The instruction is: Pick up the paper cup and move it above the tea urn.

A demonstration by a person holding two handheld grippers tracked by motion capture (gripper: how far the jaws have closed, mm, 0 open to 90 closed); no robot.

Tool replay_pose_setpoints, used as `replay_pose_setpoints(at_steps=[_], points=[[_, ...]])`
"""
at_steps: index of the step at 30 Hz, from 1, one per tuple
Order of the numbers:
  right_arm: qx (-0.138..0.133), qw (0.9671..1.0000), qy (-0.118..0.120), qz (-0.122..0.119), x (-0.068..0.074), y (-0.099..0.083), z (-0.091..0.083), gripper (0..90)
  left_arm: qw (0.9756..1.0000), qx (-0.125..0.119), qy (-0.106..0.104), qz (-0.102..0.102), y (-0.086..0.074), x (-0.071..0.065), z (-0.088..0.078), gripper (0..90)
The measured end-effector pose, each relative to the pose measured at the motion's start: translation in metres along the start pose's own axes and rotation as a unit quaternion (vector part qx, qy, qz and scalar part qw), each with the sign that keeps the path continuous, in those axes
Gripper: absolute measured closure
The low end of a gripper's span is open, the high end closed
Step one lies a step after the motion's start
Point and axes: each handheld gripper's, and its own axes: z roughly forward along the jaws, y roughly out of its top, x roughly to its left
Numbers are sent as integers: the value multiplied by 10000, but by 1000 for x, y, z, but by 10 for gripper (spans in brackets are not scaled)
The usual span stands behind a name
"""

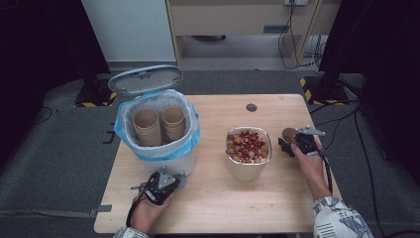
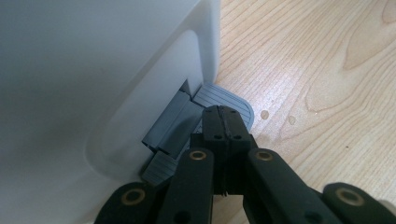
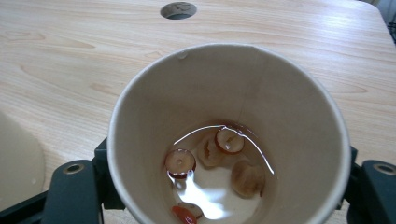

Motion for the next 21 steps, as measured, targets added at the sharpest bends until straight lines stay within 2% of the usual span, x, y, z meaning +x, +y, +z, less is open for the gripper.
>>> replay_pose_setpoints(at_steps=[6, 12, 21], points=[[-104, 9997, 135, -168, 0, 2, -5, 281, 10000, 1, 0, 0, 0, 0, 0, 900], [-323, 9980, 328, -443, 3, 14, -18, 294, 10000, -2, 2, -3, 0, 0, 0, 900], [-382, 9956, 470, -722, 8, 32, -32, 295, 10000, -14, 1, -3, 0, 0, 0, 900]])
